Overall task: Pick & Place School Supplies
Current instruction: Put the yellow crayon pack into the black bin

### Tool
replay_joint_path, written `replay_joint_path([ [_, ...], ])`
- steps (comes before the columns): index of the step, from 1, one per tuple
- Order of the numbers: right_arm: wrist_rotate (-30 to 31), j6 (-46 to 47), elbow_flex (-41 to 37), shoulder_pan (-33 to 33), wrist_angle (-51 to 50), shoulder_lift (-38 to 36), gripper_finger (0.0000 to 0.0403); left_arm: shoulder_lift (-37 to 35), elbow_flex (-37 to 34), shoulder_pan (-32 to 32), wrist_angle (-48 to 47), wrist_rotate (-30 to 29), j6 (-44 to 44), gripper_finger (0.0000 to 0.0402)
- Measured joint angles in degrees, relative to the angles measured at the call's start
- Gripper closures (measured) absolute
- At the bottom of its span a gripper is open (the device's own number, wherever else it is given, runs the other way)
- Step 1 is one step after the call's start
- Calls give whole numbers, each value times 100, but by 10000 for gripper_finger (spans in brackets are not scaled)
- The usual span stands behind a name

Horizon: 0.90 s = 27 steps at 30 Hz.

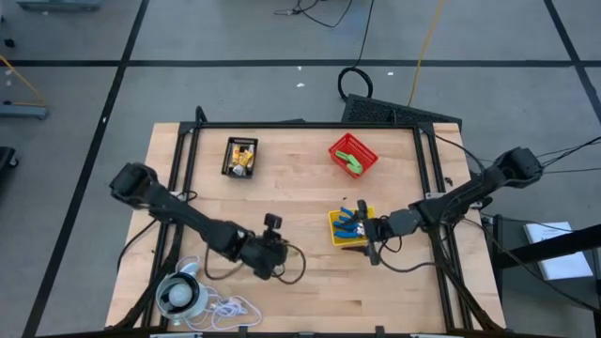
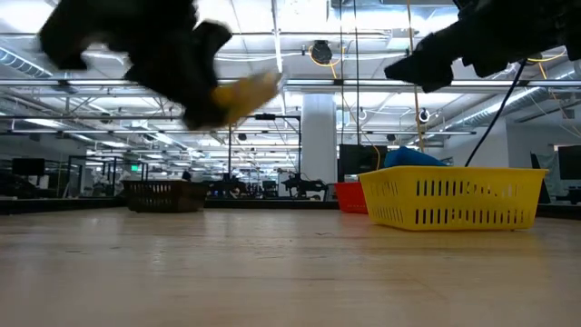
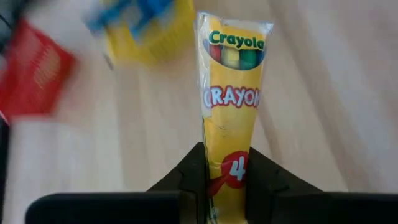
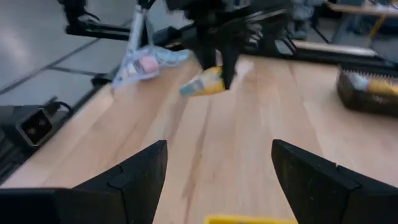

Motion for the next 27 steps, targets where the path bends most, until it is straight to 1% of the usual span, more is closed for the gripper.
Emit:
replay_joint_path([
  [2, -41, -160, 0, 0, 312, 127, 126, -206, -64, 83, 665, 22, 383, 337],
  [3, -43, -248, 0, 0, 499, 200, 126, -297, -144, 134, 1076, 137, 608, 337],
  [7, -100, -607, 2, -3, 1135, 467, 126, -532, -734, 403, 3115, 872, 1392, 337],
  [10, -199, -885, 0, 0, 1603, 666, 126, -560, -1273, 735, 4585, 1418, 1599, 337],
  [14, -465, -1184, 0, -6, 2381, 915, 126, -566, -1883, 1217, 6018, 2031, 1544, 337],
  [16, -480, -1298, 9, -43, 2760, 1039, 126, -567, -2099, 1434, 6428, 2244, 1446, 337],
  [19, -476, -1374, 6, -192, 3209, 1200, 126, -567, -2262, 1704, 6772, 2555, 1311, 337],
  [25, -480, -1191, 24, -743, 3673, 1579, 126, -567, -2264, 1918, 6943, 2868, 1365, 337],
  [27, -487, -1186, 60, -902, 3739, 1632, 126, -567, -2264, 1963, 6942, 2882, 1363, 337],
])
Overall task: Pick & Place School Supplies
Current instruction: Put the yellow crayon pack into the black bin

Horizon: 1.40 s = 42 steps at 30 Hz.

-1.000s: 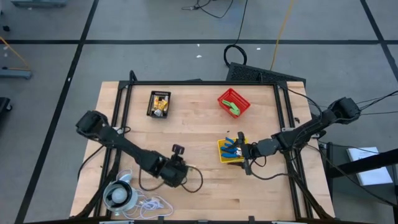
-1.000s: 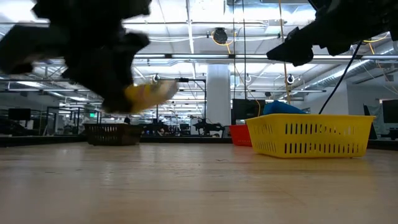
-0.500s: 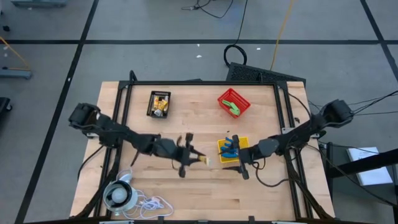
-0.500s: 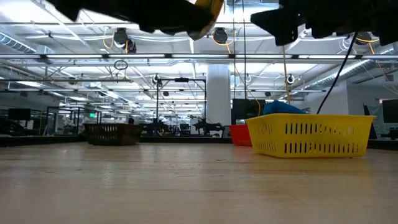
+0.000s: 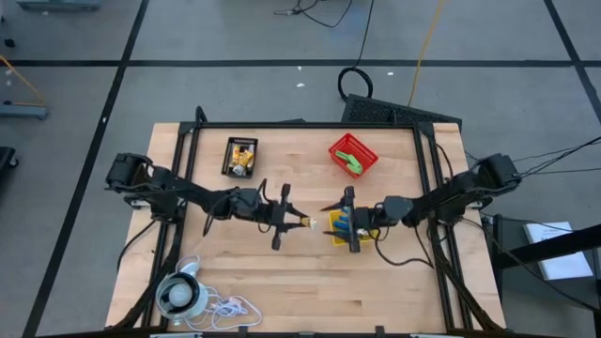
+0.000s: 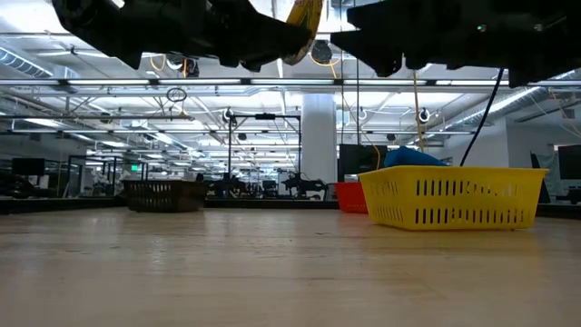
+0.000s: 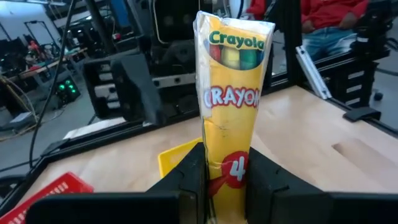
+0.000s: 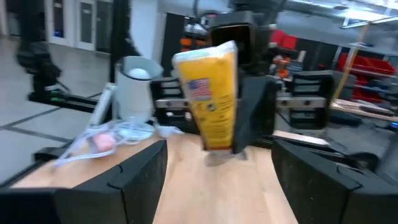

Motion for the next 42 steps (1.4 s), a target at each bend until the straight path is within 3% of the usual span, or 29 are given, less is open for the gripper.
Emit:
replay_joint_path([
  [8, -591, 138, 331, -428, -145, -2, 126, 52, 0, 125, 28, 33, -90, 337],
  [16, -605, 86, 647, -464, -717, -7, 126, 52, 3, 187, 89, 29, -88, 337],
  [19, -596, 96, 654, -464, -784, -7, 126, 49, 4, 215, -48, -381, -29, 337],
  [26, -260, 259, 673, -424, -1610, -9, 126, -661, 3, 427, -1887, -1242, -224, 337],
  [31, -482, 310, 650, -298, -2055, -4, 126, -1497, 9, 770, -3581, -2583, -1100, 337],
  [34, -174, 258, 650, -264, -2291, -10, 126, -1908, -6, 1086, -4763, -2678, -1607, 337],
  [42, 605, 374, 648, -4, -4113, -663, 126, -2282, 4, 2219, -6517, -2782, -2707, 337],
])
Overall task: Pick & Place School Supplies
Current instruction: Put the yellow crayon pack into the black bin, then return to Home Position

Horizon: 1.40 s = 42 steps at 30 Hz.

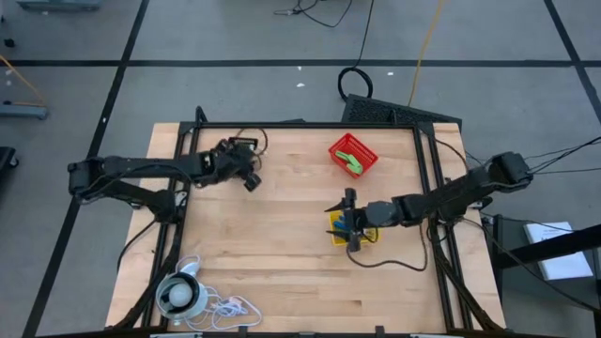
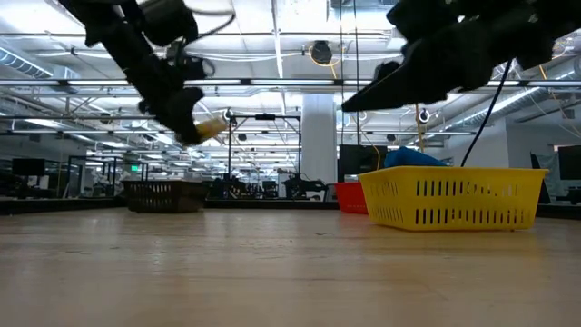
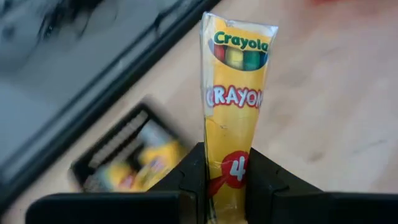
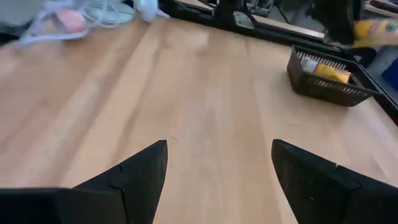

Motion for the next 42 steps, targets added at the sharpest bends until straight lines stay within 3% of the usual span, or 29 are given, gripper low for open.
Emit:
replay_joint_path([
  [8, 183, 694, 1, 502, -1282, -1146, 126, 188, 0, 1139, -1088, 577, -753, 337],
  [15, 653, 1246, 0, 1007, -2479, -1863, 126, 508, 0, 1530, -1012, 855, -640, 337],
  [25, 790, 1718, 0, 1448, -2778, -2001, 126, 986, 4, 2087, -848, 1315, -557, 337],
  [32, 933, 1819, 0, 1546, -2874, -1997, 126, 1064, 4, 2121, -804, 1321, -665, 336],
  [42, 939, 1826, 0, 1544, -2876, -1997, 126, 1044, 4, 2068, -559, 1436, -254, 198],
])
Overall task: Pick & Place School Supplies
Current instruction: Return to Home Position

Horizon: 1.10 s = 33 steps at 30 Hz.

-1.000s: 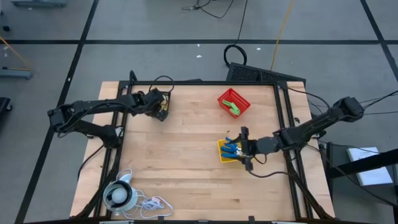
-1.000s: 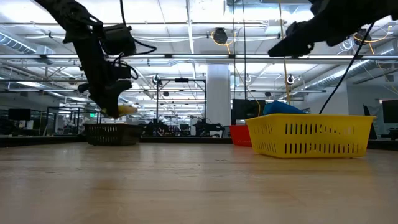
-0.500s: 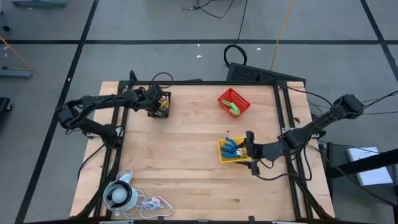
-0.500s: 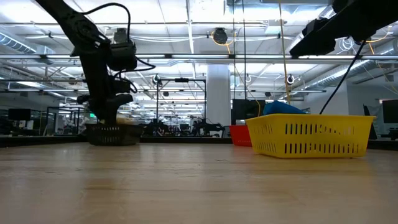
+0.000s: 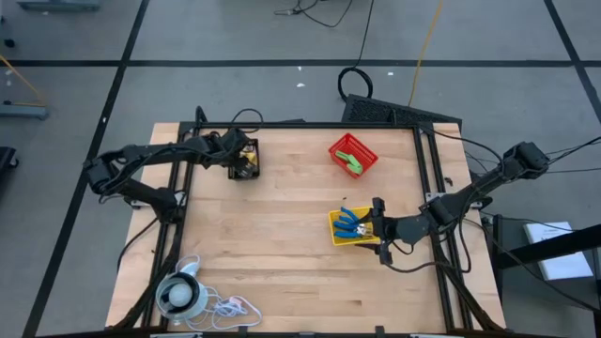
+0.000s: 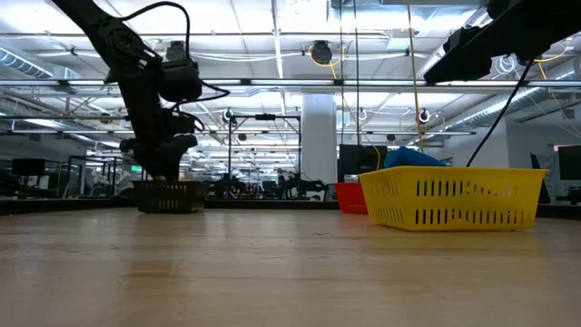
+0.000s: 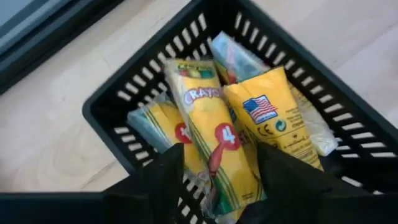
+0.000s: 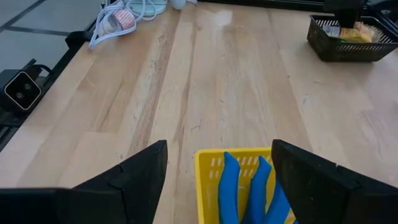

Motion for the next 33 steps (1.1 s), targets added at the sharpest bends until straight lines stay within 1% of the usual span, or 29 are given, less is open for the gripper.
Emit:
replay_joint_path([
  [5, 2, 0, 0, 0, 2, 2, 126, -149, 0, -71, 85, -3, 175, 173],
  [9, 4, -1, 0, 0, 3, 2, 126, -318, -1, -103, 204, 190, 406, 173],
  [15, 2, -108, 0, -2, 30, 2, 126, -875, -7, -104, 302, 504, 448, 179],
  [17, 2, -145, 0, -2, 157, 4, 126, -1180, -7, -104, 303, 621, 440, 177],
  [21, -21, -329, 0, -7, 751, -10, 126, -1974, -7, -239, 279, 800, 516, 173],
  [24, 47, -1130, 0, -12, 964, -99, 126, -2716, -7, -509, 215, 902, 745, 172],
  [25, 177, -1468, 0, -36, 1059, -148, 126, -2976, -5, -625, 128, 939, 790, 172],
  [26, 356, -1614, 0, -58, 1105, -224, 126, -3214, -4, -748, 38, 968, 801, 172],
  [27, 573, -1474, 0, -72, 1125, -316, 126, -3435, -4, -865, -27, 990, 795, 172],
  [29, 872, -678, 0, -52, 1021, -563, 126, -3847, -4, -1102, -88, 1053, 824, 172],
  [30, 867, -549, 0, -48, 898, -721, 126, -4028, -4, -1224, -144, 1167, 921, 172],
  [31, 688, -608, 0, -42, 823, -882, 126, -4184, -4, -1340, -215, 1333, 1039, 172],
  [33, -76, -890, 0, -44, 662, -1223, 126, -4448, -4, -1539, -343, 1825, 1167, 172],
])
